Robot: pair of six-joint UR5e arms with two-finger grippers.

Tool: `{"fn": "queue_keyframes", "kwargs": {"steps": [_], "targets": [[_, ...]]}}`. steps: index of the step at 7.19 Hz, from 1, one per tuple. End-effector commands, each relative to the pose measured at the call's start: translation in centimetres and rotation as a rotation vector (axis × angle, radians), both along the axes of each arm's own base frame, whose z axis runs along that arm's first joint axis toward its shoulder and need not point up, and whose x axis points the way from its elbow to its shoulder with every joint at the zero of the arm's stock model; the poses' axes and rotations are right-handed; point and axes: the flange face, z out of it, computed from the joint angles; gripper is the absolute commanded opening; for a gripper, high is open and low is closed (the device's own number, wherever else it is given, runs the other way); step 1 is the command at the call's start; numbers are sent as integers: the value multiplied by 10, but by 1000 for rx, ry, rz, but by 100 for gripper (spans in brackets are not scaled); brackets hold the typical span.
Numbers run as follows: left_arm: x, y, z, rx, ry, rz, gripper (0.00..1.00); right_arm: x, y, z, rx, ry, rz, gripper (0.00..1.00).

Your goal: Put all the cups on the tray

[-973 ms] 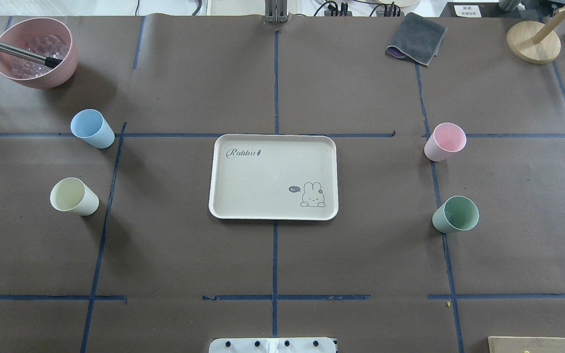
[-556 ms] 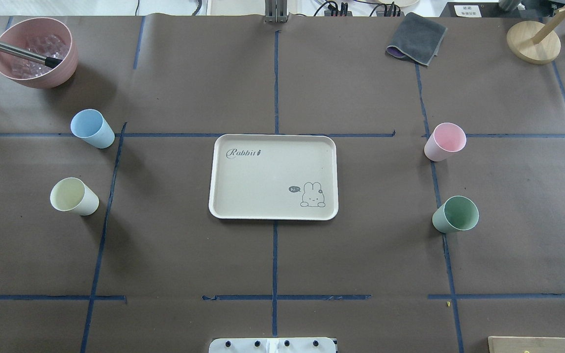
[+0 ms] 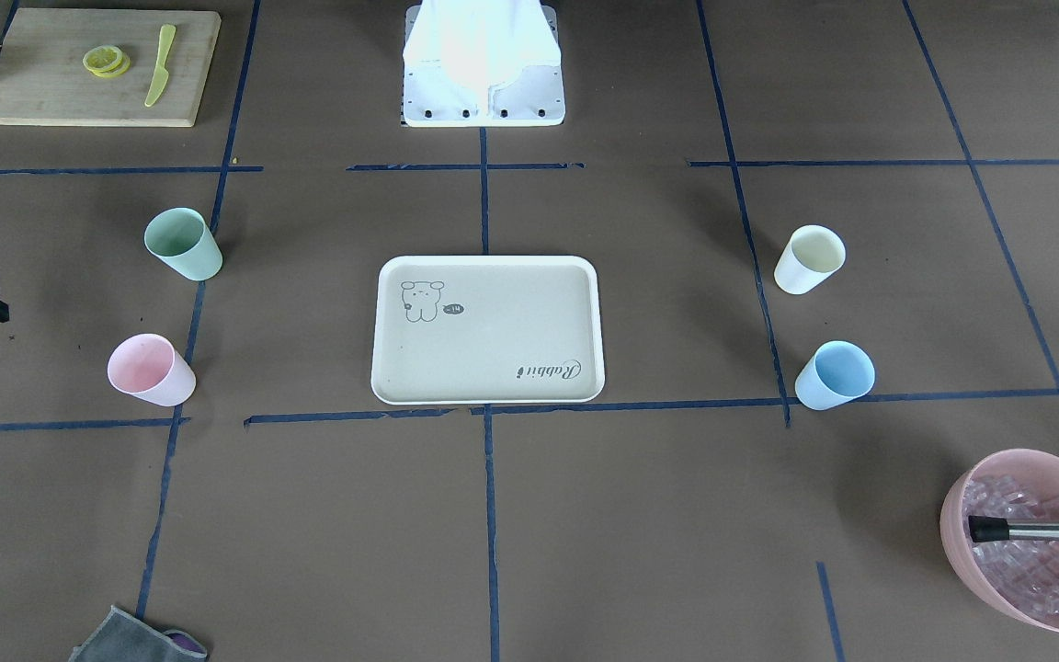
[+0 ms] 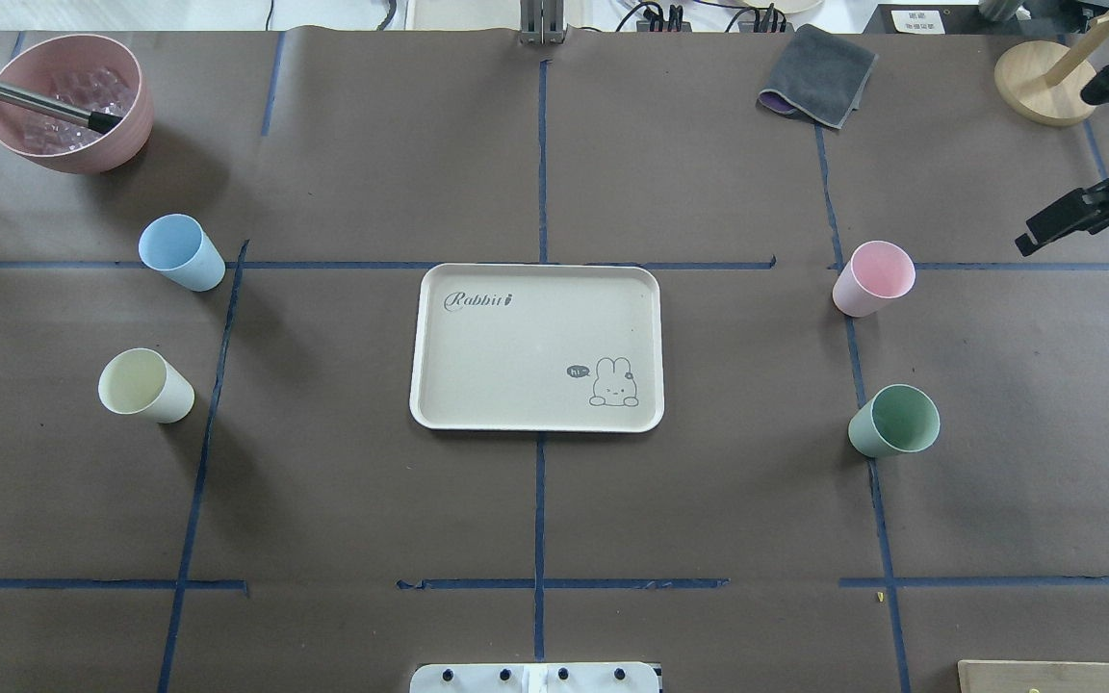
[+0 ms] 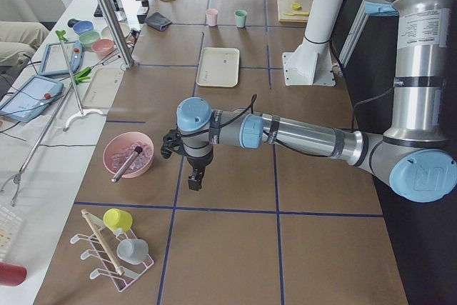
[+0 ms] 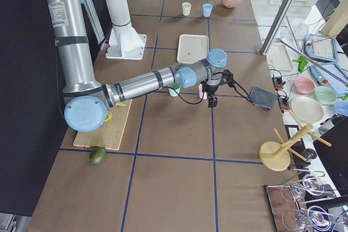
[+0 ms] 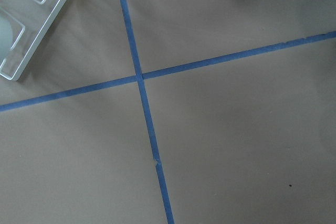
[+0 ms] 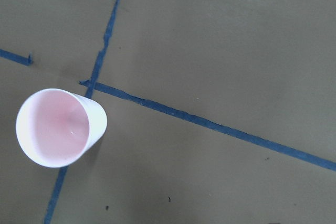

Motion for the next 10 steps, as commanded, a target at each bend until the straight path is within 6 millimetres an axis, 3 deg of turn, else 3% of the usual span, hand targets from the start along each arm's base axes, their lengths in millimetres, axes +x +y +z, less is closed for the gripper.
{"fn": "queue_keyframes", "kwargs": {"steps": [1, 2, 3, 8, 10], "targets": [[2, -2, -2, 4, 1, 5, 100, -60, -12, -34, 7, 32, 9, 98], [2, -2, -1, 3, 1, 5, 100, -79, -15, -38, 13, 38, -11, 98], [2, -2, -1, 2, 1, 6, 100, -97, -16, -29, 5, 63, -30, 99], [2, -2, -1, 2, 1, 6, 100, -137, -17, 6, -46, 117, -80, 99], [3, -2, 0, 3, 1, 8, 100, -151, -21, 7, -51, 123, -93, 95]]}}
